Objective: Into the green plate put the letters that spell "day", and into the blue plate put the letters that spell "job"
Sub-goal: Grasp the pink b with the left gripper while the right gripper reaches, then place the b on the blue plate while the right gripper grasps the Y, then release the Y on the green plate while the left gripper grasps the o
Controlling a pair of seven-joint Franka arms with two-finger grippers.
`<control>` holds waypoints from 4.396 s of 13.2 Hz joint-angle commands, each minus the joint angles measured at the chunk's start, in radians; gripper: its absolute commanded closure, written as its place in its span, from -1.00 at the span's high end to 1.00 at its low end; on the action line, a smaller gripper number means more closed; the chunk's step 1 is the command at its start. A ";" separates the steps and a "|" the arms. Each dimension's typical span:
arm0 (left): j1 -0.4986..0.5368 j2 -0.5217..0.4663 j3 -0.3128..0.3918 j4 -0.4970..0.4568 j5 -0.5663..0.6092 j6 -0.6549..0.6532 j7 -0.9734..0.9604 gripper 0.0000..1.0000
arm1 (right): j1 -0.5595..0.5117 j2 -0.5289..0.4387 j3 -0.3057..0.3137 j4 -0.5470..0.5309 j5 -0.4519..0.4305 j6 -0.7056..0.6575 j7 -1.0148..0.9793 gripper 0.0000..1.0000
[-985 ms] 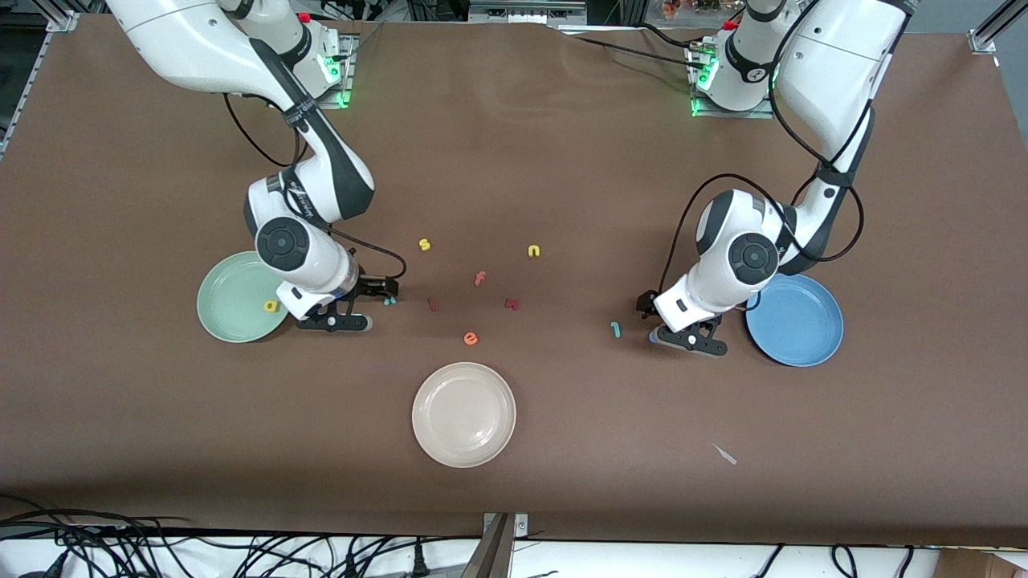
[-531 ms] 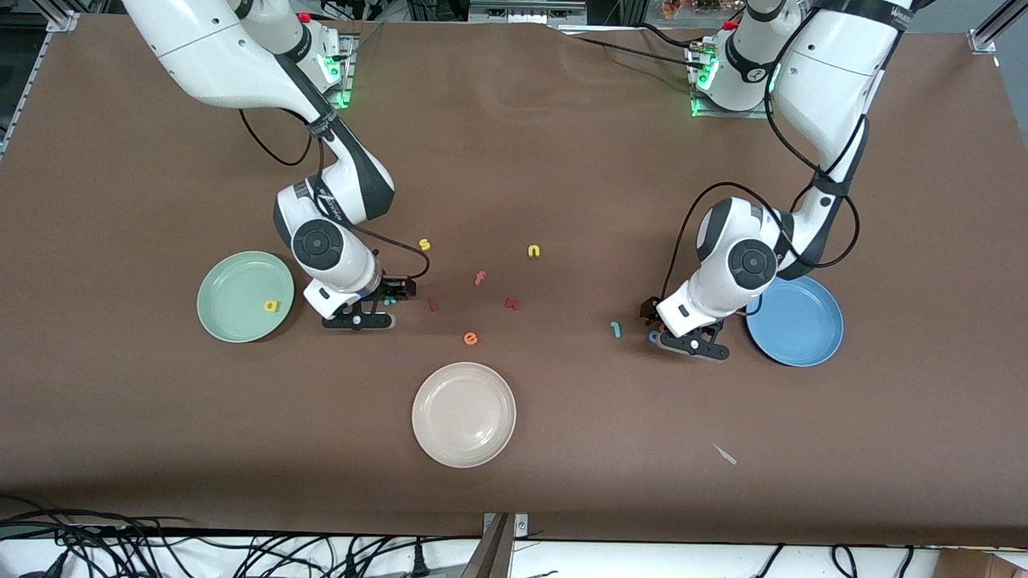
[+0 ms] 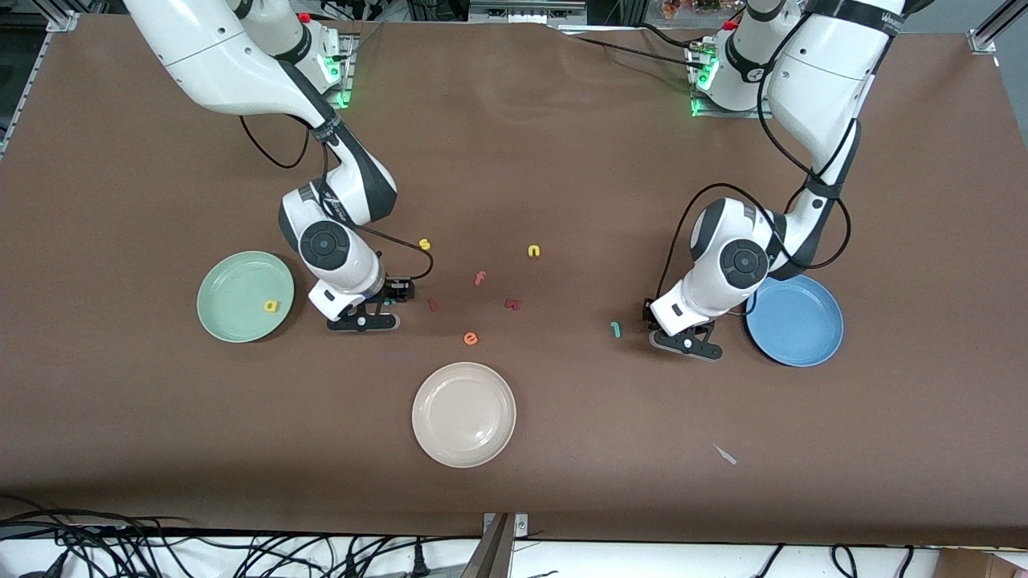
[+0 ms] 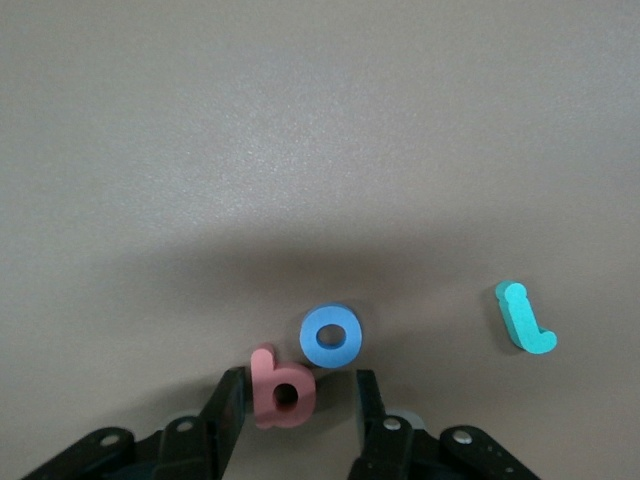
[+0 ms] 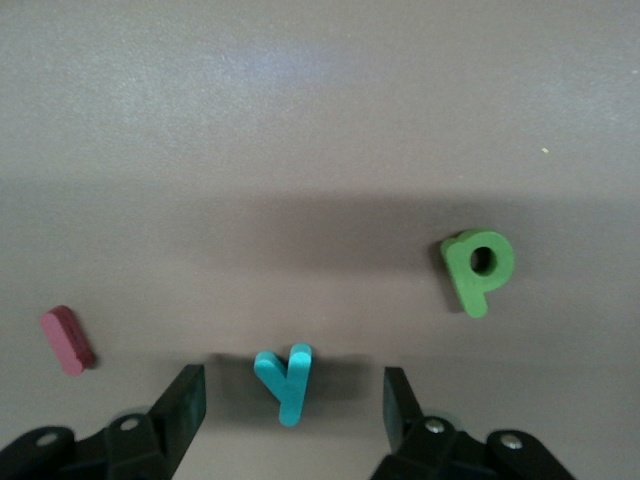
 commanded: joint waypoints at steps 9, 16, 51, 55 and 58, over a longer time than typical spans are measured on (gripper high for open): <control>-0.001 -0.079 0.020 -0.004 0.093 -0.050 -0.001 -1.00 | 0.008 0.021 -0.002 0.002 -0.021 0.030 0.021 -0.40; 0.181 -0.294 0.021 -0.219 0.093 -0.090 0.132 -1.00 | 0.008 0.021 0.000 0.012 -0.012 0.028 0.028 -0.60; -0.110 -0.001 0.103 0.023 -0.180 0.055 0.252 0.51 | -0.006 -0.195 -0.318 -0.085 0.202 -0.067 -0.627 1.00; -0.123 0.025 0.103 0.023 -0.182 0.069 0.252 0.38 | -0.006 -0.160 -0.246 -0.037 0.205 -0.069 -0.565 1.00; -0.130 0.042 0.104 0.025 -0.180 0.094 0.253 0.31 | -0.006 -0.114 -0.203 0.005 0.205 -0.069 -0.565 1.00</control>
